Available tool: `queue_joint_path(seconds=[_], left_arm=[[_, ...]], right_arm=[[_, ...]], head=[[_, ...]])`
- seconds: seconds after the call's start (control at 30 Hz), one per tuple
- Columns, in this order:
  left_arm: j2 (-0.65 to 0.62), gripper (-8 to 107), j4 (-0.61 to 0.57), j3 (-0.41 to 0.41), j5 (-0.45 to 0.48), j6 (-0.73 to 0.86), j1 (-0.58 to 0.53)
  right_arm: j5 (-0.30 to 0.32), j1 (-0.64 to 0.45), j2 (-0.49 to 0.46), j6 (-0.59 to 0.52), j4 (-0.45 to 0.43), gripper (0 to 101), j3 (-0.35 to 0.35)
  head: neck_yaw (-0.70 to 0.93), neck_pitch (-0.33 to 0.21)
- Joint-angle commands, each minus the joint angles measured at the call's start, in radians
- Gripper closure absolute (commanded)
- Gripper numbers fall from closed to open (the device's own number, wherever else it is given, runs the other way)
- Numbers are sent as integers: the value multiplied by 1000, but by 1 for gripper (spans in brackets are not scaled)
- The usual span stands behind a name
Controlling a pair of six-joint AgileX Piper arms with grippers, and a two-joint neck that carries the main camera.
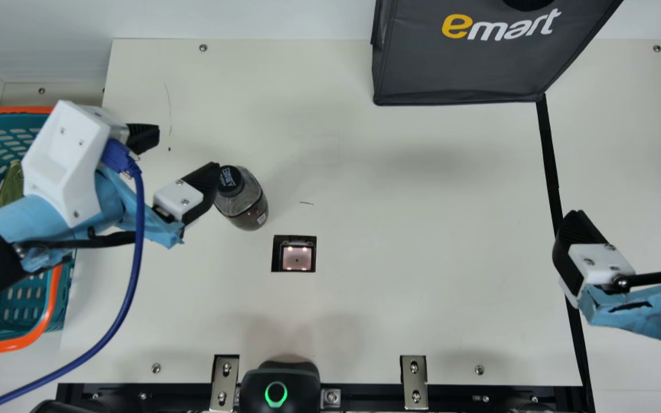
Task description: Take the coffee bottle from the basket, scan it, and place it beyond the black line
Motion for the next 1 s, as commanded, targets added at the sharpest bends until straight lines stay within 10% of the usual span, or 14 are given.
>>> queue_joint_path(seconds=[0.0,0.97], left_arm=[[-1,9,19,8,-19,-23,-16],[63,9,158,103,-190,-292,-172]], right_arm=[[0,0,0,0,0,10,0],[0,0,0,0,0,10,0]], head=[[2,-27],[2,-27]])
